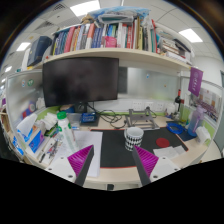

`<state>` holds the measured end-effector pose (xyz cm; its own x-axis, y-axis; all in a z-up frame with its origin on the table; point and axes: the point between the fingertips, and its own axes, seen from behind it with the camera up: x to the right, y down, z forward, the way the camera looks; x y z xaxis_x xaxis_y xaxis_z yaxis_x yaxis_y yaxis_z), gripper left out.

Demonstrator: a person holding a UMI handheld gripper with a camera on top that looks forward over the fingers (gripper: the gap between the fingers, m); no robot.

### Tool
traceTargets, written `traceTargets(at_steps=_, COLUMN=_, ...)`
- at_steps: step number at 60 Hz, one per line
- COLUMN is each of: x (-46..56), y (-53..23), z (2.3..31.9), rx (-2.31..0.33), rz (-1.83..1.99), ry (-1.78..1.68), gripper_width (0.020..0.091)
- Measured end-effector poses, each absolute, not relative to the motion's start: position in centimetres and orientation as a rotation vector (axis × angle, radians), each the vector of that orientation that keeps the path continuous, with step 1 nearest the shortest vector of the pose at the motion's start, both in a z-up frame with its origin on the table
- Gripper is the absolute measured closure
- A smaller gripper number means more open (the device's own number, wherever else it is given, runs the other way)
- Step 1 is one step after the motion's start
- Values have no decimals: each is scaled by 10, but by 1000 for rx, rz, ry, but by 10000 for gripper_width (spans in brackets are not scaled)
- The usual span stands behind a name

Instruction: Pour water

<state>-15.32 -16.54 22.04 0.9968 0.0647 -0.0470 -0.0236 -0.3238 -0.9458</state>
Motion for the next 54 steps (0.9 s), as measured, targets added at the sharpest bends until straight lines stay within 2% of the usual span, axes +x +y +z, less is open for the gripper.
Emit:
traceTargets(at_steps=2, x=-211, y=-171, z=190, rx=-1915, rz=108, ry=-47, gripper_width=313)
traceTargets(at_steps=4, x=-236, y=-171, z=177, rx=-1926, rz=132, ry=-75, gripper_width=312)
traceTargets(at_steps=14, x=-323, y=-154, z=152, rx=-1915, rz=201, ry=-205, gripper_width=302)
traceTargets(at_steps=37, x=-411, y=-50, z=158, rx=-1756, rz=248, ry=-195, gripper_width=306)
traceTargets(at_steps=44, x=-417, y=-26, z=152, rx=-1731, rz=238, ry=-185, gripper_width=317)
traceTargets(at_steps=47, x=-416, y=-18, z=150, rx=-1720, rz=209, ry=-182, gripper_width=351)
traceTargets(at_steps=49, x=-418, y=-15, z=149, rx=-1709, rz=196, ry=-192, gripper_width=408)
traceTargets(at_steps=50, x=-418, y=-14, z=149, rx=-1704, rz=190, ry=-197, gripper_width=443)
traceTargets(at_steps=52, x=-418, y=-11, z=150, rx=-1690, rz=174, ry=-206, gripper_width=575)
traceTargets(at_steps=54, x=-422, y=-9, z=150, rx=-1684, rz=177, ry=-215, gripper_width=572)
